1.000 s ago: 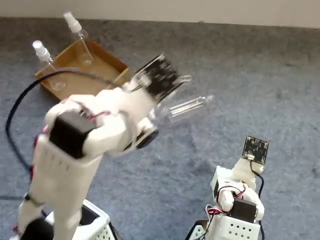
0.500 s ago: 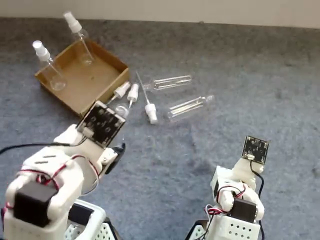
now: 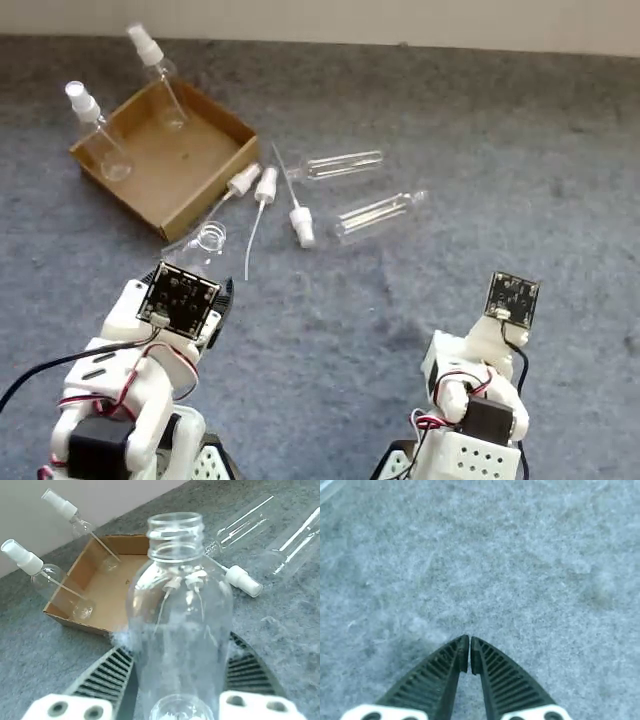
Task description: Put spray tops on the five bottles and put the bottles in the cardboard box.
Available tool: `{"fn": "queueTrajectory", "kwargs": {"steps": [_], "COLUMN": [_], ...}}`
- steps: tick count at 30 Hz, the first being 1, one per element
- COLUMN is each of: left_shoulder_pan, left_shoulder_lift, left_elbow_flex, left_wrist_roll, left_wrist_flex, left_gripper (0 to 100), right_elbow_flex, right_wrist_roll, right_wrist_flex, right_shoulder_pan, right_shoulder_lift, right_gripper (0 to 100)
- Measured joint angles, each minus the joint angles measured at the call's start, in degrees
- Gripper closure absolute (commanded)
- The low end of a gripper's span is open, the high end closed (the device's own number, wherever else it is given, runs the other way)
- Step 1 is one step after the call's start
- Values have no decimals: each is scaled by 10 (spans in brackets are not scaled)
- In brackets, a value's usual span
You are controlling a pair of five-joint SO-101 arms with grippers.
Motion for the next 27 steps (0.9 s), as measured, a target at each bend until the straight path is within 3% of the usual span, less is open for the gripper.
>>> {"fn": "queueTrajectory", "kwargs": {"steps": [7, 13, 16, 19, 27], "left_shoulder_pan": [0, 0, 0, 0, -86], "left_shoulder_lift": [-44, -44, -44, -44, -46], "left_elbow_flex": [120, 166, 177, 177, 193], "left_wrist_roll": [0, 0, 0, 2, 75], "left_wrist_flex": [-82, -144, -160, -163, -163], "left_gripper": [912, 912, 912, 912, 910], "right_elbow_flex": [-10, -62, -73, -73, -83], "right_wrist_roll": [4, 187, 260, 307, 331], "right_wrist_flex": [-31, -31, -31, -18, -4], "right_shoulder_pan": [23, 26, 26, 25, -21], "right_shoulder_lift": [1, -1, 0, 0, 3], "right_gripper": [991, 991, 938, 868, 864]}}
